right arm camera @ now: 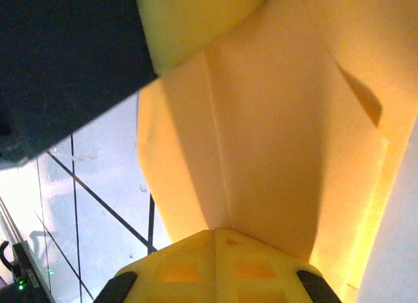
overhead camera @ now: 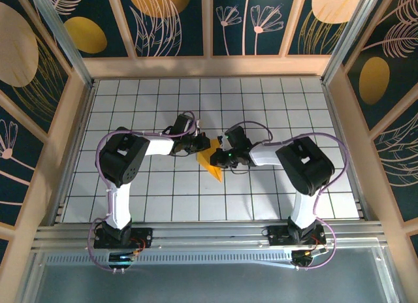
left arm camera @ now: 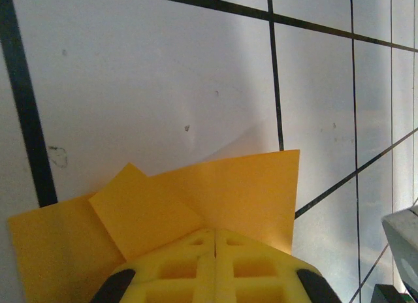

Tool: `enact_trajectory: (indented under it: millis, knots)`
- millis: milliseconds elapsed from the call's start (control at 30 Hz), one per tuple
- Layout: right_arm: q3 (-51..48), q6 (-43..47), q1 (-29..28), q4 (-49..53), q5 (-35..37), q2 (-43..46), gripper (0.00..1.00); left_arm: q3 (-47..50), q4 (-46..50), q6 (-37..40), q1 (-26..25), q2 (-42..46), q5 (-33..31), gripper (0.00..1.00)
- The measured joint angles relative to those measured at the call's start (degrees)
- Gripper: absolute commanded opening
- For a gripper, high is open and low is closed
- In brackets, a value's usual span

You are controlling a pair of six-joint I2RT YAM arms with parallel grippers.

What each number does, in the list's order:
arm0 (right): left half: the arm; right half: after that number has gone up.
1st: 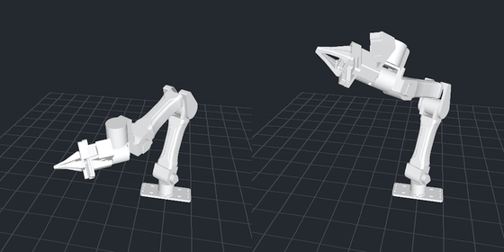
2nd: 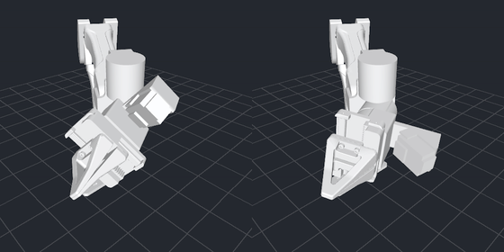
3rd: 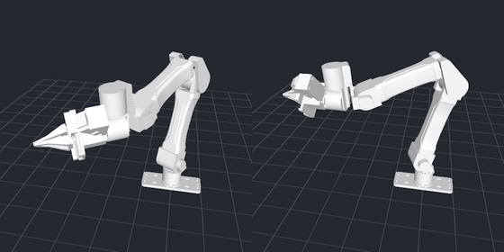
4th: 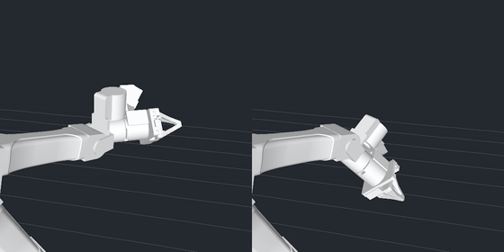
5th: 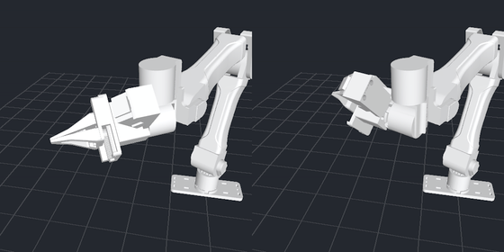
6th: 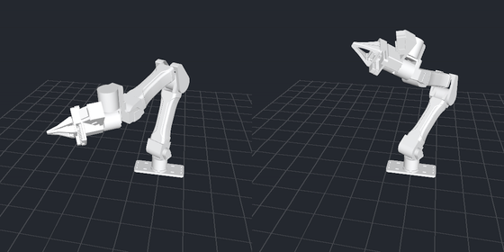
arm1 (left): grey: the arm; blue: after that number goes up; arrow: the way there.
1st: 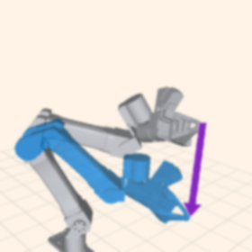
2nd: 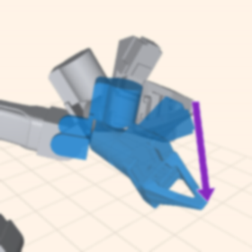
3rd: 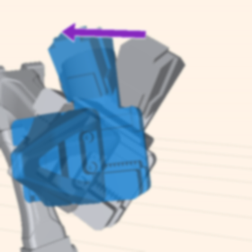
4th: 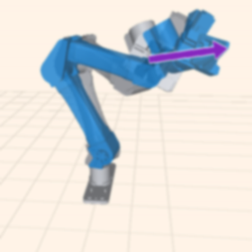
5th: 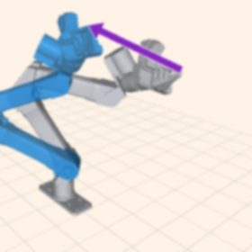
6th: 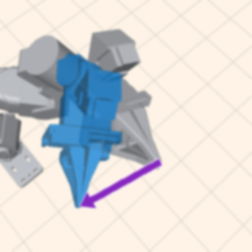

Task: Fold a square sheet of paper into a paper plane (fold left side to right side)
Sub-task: Fourth fold the wing at the center of the table.

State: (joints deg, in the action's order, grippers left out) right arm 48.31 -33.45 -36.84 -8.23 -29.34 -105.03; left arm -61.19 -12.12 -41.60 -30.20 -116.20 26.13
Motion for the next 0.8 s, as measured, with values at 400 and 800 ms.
enact_trajectory:
  millis: [400,800]
  knots:
    - [-3.34,-0.59,-0.39,-1.25,0.0,2.51,0.0,0.0,0.2,0.0,-0.15,0.0,0.15,0.0]
    - [-2.73,-1.07,-0.98,1.53,-0.46,3.04,0.0,-0.11,0.37,0.0,-0.15,0.0,0.2,0.0]
